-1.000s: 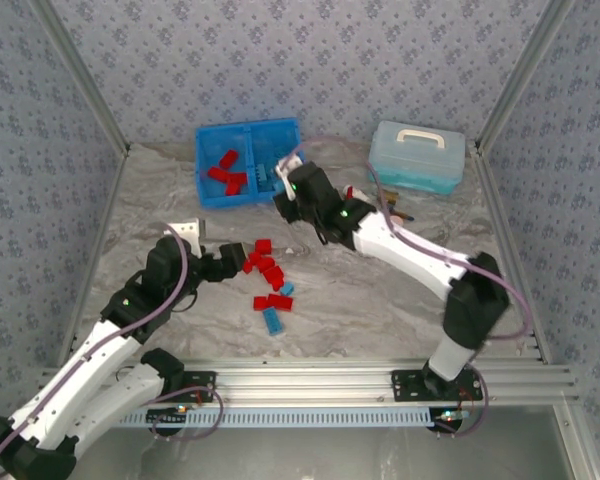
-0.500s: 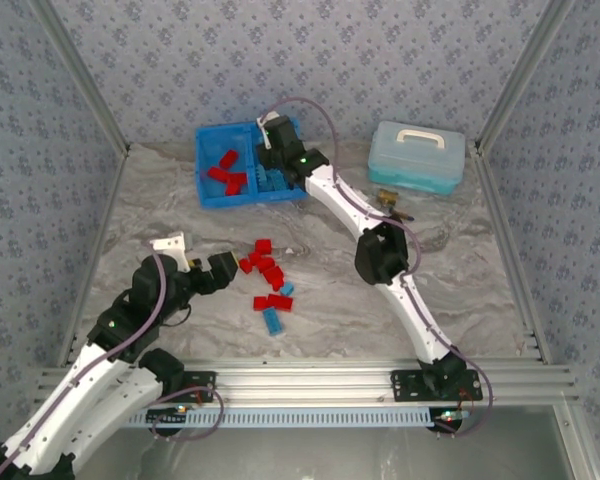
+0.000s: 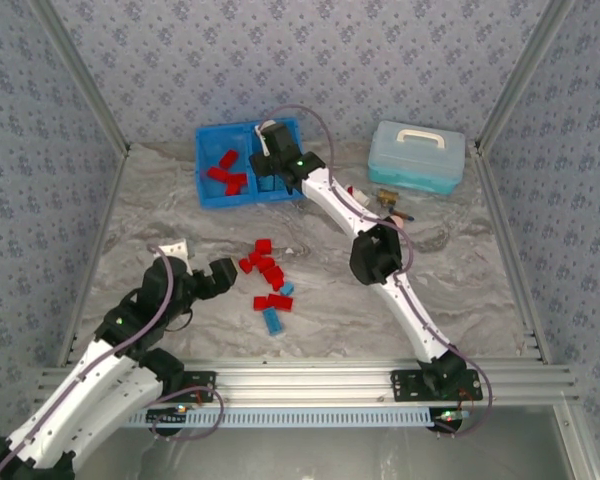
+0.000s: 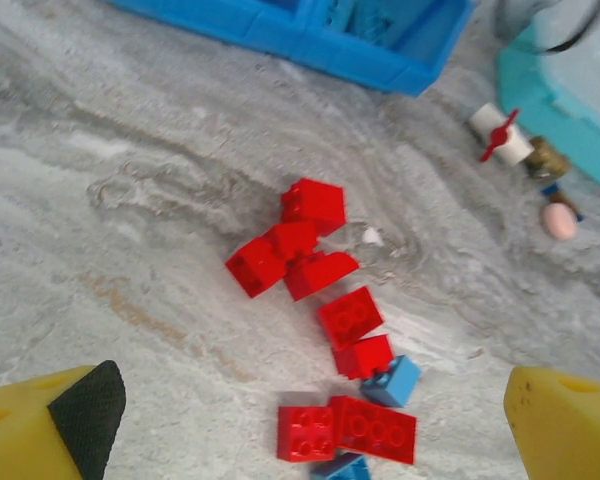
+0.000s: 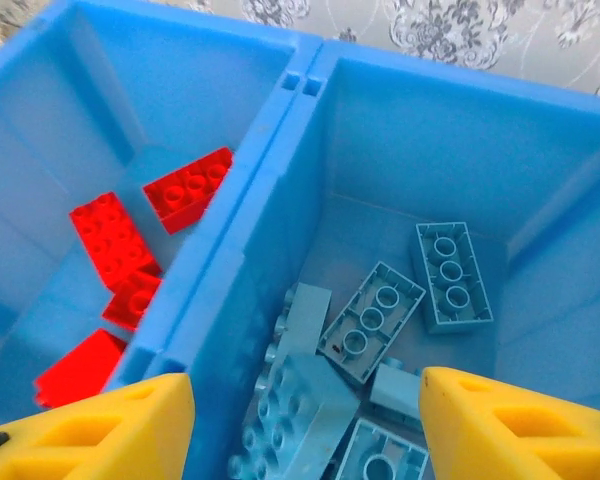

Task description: Sort the legos into containers by color

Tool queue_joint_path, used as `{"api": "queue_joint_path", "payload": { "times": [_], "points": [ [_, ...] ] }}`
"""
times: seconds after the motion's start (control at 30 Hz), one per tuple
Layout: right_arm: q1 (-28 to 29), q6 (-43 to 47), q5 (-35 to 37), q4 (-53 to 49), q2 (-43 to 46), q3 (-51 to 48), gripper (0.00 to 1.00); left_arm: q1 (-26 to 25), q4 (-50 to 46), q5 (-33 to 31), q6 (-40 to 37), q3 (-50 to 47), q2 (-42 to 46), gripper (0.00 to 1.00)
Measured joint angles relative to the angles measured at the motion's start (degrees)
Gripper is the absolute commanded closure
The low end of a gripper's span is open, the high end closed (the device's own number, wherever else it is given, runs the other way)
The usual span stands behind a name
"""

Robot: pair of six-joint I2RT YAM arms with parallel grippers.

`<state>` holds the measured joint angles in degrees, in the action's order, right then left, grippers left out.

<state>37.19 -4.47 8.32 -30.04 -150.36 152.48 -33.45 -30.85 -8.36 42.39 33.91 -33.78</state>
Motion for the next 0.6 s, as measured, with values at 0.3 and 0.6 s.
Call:
{"api": "queue_joint_path", "payload": {
  "times": [0.3,0.6],
  "points": [
    [5.05,2.38,-3.63,9.05,42.25,-46.18,0.14,0.0,1.14,1.14,-5.44,4.55,-25.55,0.07],
    [11.91,5.25,-6.1,15.61,67.98,-74.55,0.05,1.29,2.69,2.58,-25.86,14.43,-43.69,0.15]
  ]
}}
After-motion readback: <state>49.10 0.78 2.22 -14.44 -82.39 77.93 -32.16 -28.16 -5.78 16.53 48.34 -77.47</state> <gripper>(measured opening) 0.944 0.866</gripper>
